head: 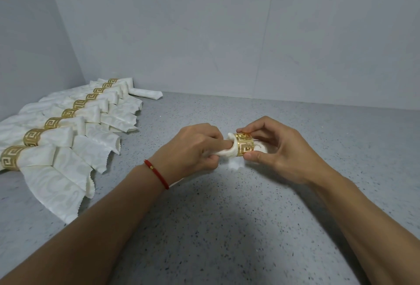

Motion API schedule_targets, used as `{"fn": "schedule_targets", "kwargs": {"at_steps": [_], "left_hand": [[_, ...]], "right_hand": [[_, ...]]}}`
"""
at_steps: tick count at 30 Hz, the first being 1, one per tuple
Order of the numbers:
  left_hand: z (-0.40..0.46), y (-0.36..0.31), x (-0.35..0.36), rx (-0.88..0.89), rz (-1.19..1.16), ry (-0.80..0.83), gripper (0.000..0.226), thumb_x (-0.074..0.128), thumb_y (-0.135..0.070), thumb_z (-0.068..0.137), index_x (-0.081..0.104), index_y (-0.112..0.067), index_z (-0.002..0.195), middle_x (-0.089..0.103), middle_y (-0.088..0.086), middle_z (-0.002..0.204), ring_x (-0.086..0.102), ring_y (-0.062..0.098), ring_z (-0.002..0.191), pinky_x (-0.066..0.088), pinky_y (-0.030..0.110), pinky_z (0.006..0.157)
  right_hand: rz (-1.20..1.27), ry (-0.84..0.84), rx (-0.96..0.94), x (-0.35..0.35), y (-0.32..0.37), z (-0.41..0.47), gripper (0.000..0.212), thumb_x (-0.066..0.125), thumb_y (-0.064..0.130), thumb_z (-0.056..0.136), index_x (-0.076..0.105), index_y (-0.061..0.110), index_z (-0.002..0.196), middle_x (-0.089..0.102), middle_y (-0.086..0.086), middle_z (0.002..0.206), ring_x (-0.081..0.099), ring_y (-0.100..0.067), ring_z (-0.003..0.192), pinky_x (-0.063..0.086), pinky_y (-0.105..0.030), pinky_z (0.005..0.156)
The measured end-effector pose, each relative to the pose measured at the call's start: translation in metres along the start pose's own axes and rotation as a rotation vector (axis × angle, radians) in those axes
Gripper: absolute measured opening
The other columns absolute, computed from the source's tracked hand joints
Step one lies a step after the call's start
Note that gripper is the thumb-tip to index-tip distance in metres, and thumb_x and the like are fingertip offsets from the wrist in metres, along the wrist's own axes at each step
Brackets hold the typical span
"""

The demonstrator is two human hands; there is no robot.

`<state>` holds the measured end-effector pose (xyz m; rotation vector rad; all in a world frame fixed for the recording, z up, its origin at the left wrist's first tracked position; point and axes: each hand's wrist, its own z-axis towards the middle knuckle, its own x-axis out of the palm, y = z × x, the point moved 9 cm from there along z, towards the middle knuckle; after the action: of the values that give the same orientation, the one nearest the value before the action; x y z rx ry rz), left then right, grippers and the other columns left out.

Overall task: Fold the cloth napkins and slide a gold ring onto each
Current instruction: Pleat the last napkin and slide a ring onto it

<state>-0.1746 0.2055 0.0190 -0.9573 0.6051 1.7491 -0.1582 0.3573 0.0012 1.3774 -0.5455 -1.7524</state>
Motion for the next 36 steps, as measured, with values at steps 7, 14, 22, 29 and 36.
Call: {"fn": "schedule_targets", "kwargs": {"at_steps": [7,14,22,29,36], "left_hand": [[-0.001,0.0,-0.002,-0.012,-0.046,-0.04,0.028,0.07,-0.007,0.067,0.08,-0.011,0.094,0.073,0.001,0.086,0.064,0.017,0.071,0.054,0.032,0.053],[-0.002,-0.003,-0.011,-0.083,-0.148,-0.165,0.022,0.073,-0.008,0.069,0.081,-0.017,0.088,0.074,-0.004,0.08,0.066,0.012,0.069,0.052,0.032,0.056],[-0.004,0.001,0.001,-0.222,-0.337,-0.124,0.013,0.076,-0.012,0.075,0.081,-0.02,0.083,0.074,-0.006,0.071,0.067,0.015,0.061,0.054,0.036,0.052],[-0.016,0.017,0.002,-0.425,-0.507,-0.285,0.035,0.078,-0.002,0.071,0.08,-0.022,0.1,0.077,-0.011,0.086,0.073,0.012,0.076,0.059,0.035,0.064],[-0.011,0.01,0.008,-0.361,-0.462,-0.169,0.025,0.07,-0.006,0.076,0.081,-0.018,0.095,0.074,-0.006,0.08,0.066,0.014,0.072,0.054,0.031,0.061]], "right_hand": [[0.041,0.024,-0.011,0.003,0.006,0.0,0.047,0.085,0.015,0.078,0.063,0.021,0.119,0.075,0.009,0.118,0.071,-0.011,0.111,0.054,-0.047,0.102],[0.088,0.107,0.005,0.002,0.009,0.0,0.048,0.079,0.027,0.079,0.059,0.018,0.122,0.074,0.007,0.122,0.072,-0.019,0.108,0.055,-0.05,0.099],[0.087,0.142,0.063,0.009,-0.001,-0.005,0.043,0.08,0.019,0.08,0.061,0.015,0.119,0.077,0.002,0.11,0.074,-0.02,0.099,0.058,-0.05,0.094],[0.154,0.0,0.062,-0.001,-0.003,-0.005,0.046,0.083,0.027,0.075,0.064,0.018,0.116,0.077,0.004,0.109,0.074,-0.021,0.096,0.057,-0.055,0.093],[0.238,-0.011,0.017,0.001,0.003,-0.005,0.044,0.084,0.017,0.075,0.064,0.013,0.114,0.077,0.0,0.113,0.074,-0.021,0.104,0.057,-0.053,0.096]]}}
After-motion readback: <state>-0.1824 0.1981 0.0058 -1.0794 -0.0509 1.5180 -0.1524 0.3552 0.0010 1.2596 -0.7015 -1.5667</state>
